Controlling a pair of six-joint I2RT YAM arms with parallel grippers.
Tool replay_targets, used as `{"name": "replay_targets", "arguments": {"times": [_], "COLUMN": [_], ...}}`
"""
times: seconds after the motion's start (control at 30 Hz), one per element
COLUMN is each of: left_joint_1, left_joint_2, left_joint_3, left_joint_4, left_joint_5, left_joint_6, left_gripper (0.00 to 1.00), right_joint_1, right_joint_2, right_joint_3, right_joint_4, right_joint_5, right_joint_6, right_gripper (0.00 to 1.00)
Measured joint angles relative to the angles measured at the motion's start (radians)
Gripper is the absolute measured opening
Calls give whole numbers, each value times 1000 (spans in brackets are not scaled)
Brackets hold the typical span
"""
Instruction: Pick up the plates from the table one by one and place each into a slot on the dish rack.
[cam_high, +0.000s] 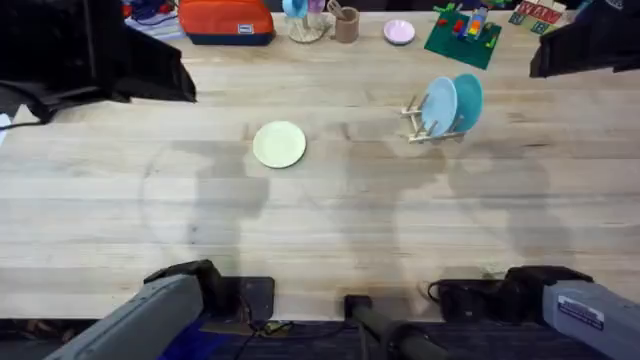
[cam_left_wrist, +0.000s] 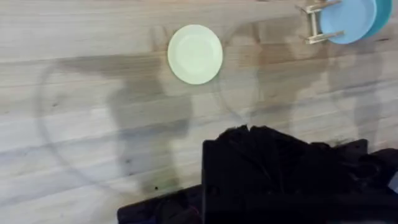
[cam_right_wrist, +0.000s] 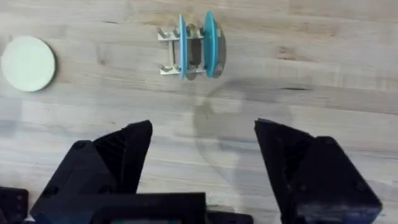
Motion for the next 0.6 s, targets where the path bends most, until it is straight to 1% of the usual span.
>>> {"name": "replay_targets", "arguments": {"times": [0.1,0.23,0.47,0.6], "left_joint_1": [52,100,108,108], "left_joint_2": [24,76,165,227], "left_joint_3": [-79,-195,-375,-435], "left_joint_4": [45,110,270,339], "left_joint_5": [82,166,225,237], "left_joint_6": [53,105,143,149], "left_gripper": [42,41,40,40], "right_joint_1": [0,0,0,0], "right_joint_2": [0,0,0,0], "right_joint_3": [0,0,0,0], "right_joint_4": [0,0,0,0], "right_joint_5": [0,0,0,0], "right_joint_6": [0,0,0,0], "right_gripper": [994,994,993,993]}}
